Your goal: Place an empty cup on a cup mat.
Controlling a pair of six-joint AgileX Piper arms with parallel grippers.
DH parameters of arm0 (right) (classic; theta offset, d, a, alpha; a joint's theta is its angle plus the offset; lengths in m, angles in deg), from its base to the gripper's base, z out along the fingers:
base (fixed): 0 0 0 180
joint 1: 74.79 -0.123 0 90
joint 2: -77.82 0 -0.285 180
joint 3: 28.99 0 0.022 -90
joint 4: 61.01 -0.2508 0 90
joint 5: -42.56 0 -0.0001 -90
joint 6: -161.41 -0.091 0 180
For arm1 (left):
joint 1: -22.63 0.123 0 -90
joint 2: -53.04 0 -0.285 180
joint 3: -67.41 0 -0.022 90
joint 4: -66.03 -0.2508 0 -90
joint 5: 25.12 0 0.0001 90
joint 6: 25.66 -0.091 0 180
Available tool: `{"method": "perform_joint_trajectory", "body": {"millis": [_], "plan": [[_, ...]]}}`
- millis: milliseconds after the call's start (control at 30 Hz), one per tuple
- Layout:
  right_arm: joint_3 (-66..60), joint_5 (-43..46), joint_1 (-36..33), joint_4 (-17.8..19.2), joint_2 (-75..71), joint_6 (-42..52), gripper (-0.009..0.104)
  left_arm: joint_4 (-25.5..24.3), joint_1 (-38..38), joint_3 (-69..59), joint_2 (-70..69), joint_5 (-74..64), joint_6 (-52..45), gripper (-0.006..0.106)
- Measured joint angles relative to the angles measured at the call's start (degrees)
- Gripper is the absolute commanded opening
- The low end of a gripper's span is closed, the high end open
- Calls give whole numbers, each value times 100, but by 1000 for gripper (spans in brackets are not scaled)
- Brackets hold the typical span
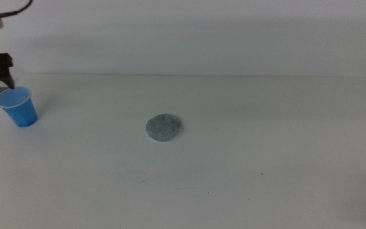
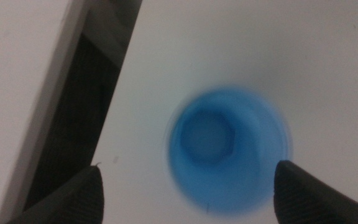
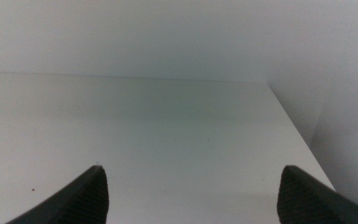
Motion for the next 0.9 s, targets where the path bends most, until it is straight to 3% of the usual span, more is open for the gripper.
{"method": "perform_joint_trajectory", "body": {"millis": [267, 367, 467, 667, 900], "plan": [[0, 0, 0, 0, 0, 0, 93, 112, 0, 453, 840, 336, -112, 94], [0, 0, 0, 0, 0, 0, 93, 179, 0, 453, 1001, 466, -249, 88], [0, 0, 0, 0, 0, 0, 93, 235, 0, 453, 1093, 481, -350, 70], [0, 0, 0, 0, 0, 0, 93, 340, 0, 464, 1141, 401, -374, -1], [0, 0, 0, 0, 0, 0, 93, 961, -107, 484, 926, -122, -374, -2]]}}
